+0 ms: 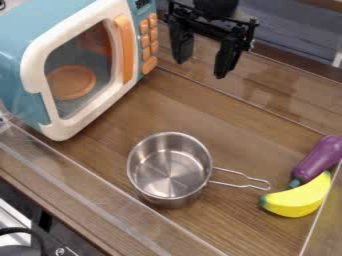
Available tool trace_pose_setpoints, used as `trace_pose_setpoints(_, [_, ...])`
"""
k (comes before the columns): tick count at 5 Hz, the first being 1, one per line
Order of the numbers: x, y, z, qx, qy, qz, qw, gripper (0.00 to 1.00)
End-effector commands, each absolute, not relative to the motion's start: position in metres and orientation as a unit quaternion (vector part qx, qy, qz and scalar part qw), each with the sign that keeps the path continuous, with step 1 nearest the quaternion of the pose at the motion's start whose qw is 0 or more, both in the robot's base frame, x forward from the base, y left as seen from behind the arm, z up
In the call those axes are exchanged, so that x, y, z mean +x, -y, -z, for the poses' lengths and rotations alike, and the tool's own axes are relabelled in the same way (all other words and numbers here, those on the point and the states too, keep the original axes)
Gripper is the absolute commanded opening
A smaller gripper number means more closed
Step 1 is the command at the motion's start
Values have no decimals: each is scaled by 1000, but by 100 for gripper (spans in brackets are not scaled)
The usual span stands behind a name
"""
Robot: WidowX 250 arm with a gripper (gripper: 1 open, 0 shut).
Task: Put the eggplant in the silver pot
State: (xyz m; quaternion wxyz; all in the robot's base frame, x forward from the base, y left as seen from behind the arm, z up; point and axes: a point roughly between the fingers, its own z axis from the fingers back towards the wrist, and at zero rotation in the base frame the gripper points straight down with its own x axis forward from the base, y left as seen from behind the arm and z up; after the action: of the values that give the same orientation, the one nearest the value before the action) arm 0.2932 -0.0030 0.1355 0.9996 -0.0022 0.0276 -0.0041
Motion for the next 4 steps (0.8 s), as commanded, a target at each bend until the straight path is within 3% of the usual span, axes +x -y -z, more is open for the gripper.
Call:
trace_pose_setpoints(1, [290,12,-119,-6,-51,14,999,100])
trace_pose_setpoints(3, [291,69,-104,-19,-50,56,997,100])
trace_pose_setpoints(4, [294,79,-103,-22,-45,63,997,100])
